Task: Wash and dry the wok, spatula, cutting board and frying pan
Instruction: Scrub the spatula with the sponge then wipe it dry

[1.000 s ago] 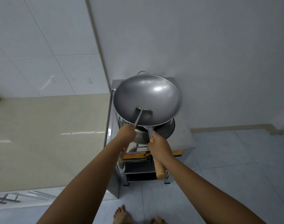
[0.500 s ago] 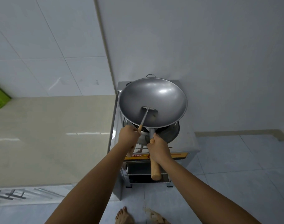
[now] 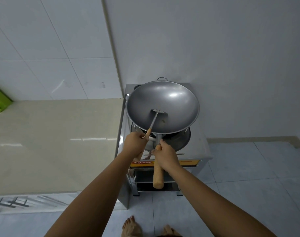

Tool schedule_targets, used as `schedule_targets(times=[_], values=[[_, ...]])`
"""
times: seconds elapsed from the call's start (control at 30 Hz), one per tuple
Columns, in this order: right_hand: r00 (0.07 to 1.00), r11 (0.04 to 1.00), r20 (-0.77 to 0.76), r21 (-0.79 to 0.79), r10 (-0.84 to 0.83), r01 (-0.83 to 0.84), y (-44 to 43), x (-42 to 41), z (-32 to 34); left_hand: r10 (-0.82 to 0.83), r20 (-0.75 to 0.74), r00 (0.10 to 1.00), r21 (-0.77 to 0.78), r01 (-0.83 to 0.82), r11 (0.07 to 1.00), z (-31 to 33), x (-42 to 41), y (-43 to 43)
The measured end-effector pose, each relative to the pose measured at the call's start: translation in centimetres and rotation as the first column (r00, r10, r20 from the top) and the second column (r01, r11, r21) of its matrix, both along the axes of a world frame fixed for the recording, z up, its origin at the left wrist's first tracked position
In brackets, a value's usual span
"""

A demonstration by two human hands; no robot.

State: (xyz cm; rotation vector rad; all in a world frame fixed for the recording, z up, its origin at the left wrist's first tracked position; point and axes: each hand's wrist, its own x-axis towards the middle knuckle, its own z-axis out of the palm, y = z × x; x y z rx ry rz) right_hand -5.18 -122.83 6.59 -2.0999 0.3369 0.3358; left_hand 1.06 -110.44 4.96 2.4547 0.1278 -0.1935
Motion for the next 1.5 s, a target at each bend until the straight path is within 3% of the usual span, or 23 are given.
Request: schedule_targets(times=[0.33, 0.5, 0.63, 0.8, 1.17, 1.5], values=[[0.999, 0.999, 0.031, -0.027, 0.035, -0.034, -0.4, 0.1, -0.3, -0.019, 0.015, 1.000, -0.033, 0.020, 0.999, 0.1, -0.5, 0.0], [0.980, 0.961, 0.120, -0.246, 0.161, -0.128, -0.6, 1.8, -0.4, 0.024, 0.031, 0.999, -0.028, -0.023, 0.999, 0.2, -1.4, 1.5], [0.906, 0.807, 0.093, -0.498, 0.414, -0.318, 0.3, 4.6, 0.7, 0.024, 0.086, 0.996, 0.177, -0.040, 0.983, 0.5, -2.1, 4.1], [0.733, 0.537, -0.061, -0.640, 0.677, -0.549, 5.2, 7.4, 1.9, 0.106, -0.037, 0.994, 0.310, -0.090, 0.946, -0.1, -3.5, 9.8], [0.474, 0.283, -0.249, -0.544, 0.845, -0.790, 23.6, 4.9, -1.1, 0.396, -0.188, 0.899, 0.370, -0.308, 0.876, -3.1, -11.4, 27.8], [0.290, 0.111, -0.279, -0.517, 0.916, -0.849, 45.3, -0.5, -3.2, 0.524, -0.238, 0.818, 0.397, -0.411, 0.821, -4.5, -20.6, 47.7]])
